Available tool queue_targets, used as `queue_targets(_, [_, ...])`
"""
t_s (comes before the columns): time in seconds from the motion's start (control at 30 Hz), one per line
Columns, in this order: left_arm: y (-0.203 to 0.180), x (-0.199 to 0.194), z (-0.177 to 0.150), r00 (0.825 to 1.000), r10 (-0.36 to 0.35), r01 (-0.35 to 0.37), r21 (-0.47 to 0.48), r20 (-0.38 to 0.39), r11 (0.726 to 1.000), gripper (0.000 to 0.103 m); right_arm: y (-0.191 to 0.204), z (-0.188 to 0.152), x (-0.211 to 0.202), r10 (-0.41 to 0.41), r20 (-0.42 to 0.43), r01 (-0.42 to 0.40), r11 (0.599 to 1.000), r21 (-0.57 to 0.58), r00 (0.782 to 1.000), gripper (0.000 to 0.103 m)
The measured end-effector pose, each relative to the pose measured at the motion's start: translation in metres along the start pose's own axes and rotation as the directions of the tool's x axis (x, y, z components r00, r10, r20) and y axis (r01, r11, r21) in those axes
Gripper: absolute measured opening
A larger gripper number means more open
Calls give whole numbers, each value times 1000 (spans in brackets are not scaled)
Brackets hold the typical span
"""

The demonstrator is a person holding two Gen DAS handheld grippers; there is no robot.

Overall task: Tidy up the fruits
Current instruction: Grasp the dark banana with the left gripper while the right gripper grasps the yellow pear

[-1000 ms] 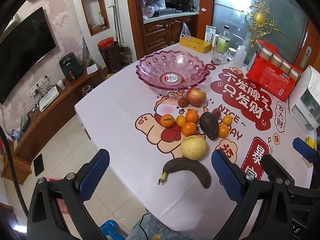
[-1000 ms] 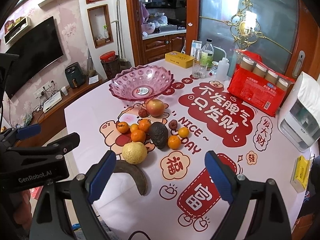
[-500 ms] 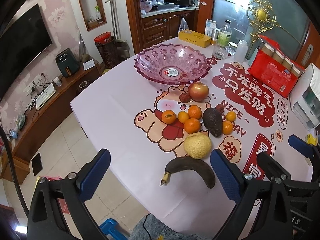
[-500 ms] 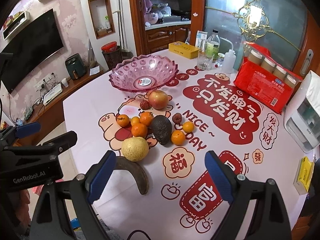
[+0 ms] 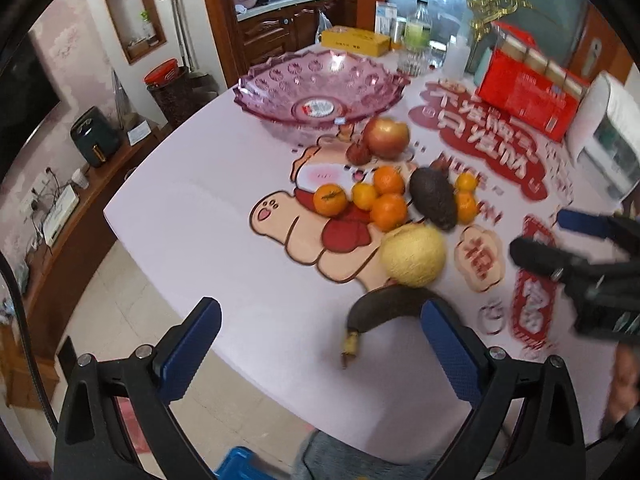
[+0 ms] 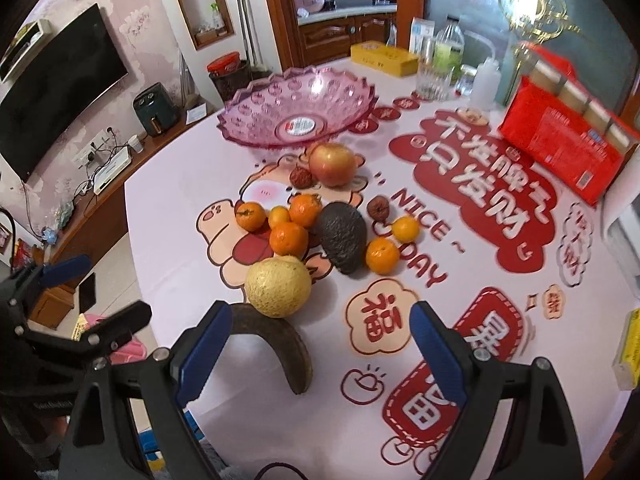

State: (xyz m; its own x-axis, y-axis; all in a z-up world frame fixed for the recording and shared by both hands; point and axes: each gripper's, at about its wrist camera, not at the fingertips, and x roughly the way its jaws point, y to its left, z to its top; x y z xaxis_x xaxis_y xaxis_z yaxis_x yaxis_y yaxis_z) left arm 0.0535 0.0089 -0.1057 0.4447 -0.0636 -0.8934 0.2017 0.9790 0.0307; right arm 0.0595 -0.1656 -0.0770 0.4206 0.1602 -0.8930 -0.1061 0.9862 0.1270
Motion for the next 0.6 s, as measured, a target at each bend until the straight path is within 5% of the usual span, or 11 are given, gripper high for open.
queue_targets(0.3, [-3,83,-21,988,-70,76,36,-140,996,99,7,5,59,66,-78,-65,998,9,995,91])
queue_targets(0.6, [-8,106,-21,983,-73,84,62,-168,995,99,16,13,112,76,-147,-77,997,1,986,91])
